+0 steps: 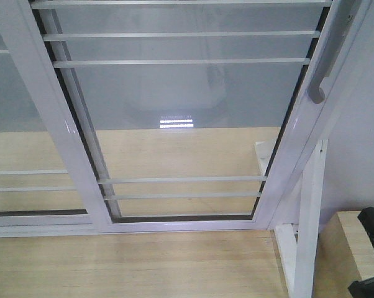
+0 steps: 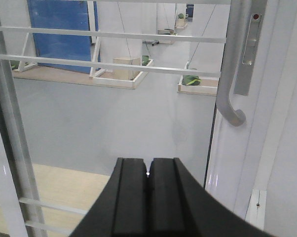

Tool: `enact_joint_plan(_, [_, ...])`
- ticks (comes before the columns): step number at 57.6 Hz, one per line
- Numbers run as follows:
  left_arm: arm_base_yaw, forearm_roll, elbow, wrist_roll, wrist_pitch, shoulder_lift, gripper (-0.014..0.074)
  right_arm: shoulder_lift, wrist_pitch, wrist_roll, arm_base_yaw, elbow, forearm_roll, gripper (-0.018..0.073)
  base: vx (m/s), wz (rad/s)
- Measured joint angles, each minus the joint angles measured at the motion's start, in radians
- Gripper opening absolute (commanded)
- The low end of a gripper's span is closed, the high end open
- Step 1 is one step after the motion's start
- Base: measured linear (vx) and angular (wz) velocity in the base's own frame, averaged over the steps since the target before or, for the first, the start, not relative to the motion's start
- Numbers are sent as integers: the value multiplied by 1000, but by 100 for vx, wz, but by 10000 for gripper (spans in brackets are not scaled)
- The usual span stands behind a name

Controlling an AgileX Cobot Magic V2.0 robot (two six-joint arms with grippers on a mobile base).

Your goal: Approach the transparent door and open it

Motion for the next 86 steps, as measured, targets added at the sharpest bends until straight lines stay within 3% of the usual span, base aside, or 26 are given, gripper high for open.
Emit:
enact_joint_plan(41, [0,0,0,0,-2,0,-6,0,15,0,0,0,0,0,0,0])
enact_joint_plan(52, [0,-1,0,0,-70,0,-6,0,-19,0,0,0,-1,0,0,0])
enact_joint_plan(68, [0,-186,0,-68,-192,0,-6,0,-65,-1,0,-10,-4,0,0,0])
enact_joint_plan(86, [0,-195,-124,-26,-173,63,-6,102,39,-83,0,-248,-8,0,0,0])
